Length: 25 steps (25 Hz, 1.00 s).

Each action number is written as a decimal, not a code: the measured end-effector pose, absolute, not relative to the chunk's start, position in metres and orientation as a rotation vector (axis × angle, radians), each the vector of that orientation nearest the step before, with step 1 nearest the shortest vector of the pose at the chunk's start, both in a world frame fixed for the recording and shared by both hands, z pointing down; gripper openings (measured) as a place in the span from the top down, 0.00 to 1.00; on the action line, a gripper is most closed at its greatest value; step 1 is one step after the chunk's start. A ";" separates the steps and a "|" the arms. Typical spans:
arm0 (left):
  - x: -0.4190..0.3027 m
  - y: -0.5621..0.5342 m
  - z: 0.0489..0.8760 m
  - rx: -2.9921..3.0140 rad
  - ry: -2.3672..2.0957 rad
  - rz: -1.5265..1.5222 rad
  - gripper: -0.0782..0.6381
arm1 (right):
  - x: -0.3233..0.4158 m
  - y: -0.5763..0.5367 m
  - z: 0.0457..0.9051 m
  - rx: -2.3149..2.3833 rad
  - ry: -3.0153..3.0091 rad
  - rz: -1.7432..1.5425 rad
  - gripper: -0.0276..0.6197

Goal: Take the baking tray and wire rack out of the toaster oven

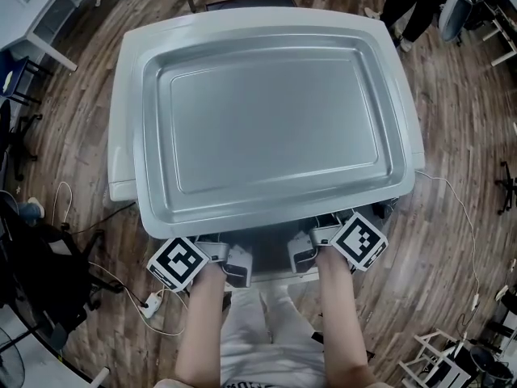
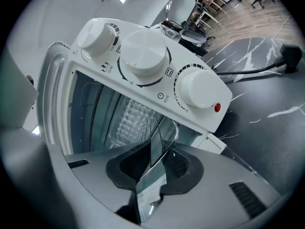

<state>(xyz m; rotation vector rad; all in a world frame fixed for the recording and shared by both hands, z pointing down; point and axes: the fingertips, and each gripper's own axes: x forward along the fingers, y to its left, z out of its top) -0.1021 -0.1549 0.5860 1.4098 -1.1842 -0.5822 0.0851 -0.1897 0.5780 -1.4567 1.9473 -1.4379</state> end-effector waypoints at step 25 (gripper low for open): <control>-0.097 -0.107 0.586 1.382 -1.194 -0.557 0.85 | 0.089 -0.143 0.577 -1.442 1.948 -1.508 0.86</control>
